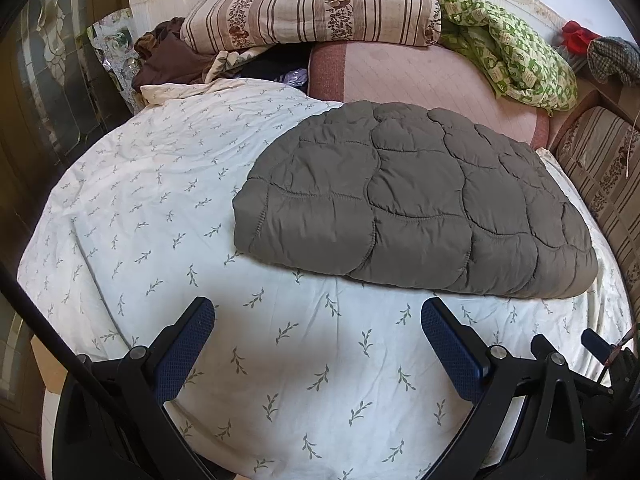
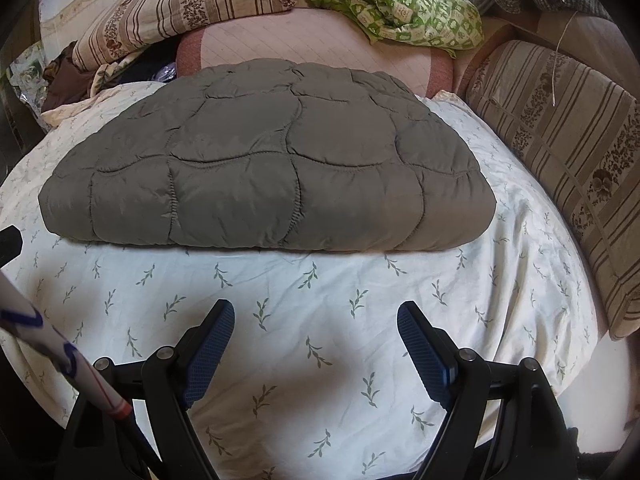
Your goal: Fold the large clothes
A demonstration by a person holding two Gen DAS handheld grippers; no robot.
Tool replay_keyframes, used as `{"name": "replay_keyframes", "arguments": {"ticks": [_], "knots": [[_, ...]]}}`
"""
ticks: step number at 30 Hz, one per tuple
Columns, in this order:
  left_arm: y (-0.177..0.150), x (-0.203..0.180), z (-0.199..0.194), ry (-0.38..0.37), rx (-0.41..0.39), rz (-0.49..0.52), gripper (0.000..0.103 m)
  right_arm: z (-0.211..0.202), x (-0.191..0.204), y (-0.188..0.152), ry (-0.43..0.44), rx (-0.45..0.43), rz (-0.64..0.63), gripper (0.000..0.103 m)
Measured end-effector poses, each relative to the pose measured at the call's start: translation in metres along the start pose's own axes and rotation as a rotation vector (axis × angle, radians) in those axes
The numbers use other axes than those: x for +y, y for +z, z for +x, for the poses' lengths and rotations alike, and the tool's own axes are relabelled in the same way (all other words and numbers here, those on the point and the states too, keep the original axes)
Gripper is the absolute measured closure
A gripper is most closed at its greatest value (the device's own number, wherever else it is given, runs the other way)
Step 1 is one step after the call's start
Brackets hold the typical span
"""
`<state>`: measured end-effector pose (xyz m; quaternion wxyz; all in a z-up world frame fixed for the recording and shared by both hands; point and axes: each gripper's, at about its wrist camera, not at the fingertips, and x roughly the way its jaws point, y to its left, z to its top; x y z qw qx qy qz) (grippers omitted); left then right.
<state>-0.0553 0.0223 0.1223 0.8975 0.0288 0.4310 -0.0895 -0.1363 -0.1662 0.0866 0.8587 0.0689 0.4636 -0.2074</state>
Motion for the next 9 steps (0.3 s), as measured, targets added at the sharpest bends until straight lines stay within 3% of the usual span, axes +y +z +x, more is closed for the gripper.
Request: {"name": "replay_keyframes", "arguments": {"ticks": [9], "knots": [[-0.0006,-0.0081,0.0039,0.001,0.005,0.017,0.000,0.0049,-0.0013,0.0000,-0.003,0.020,-0.004,0.016]]}}
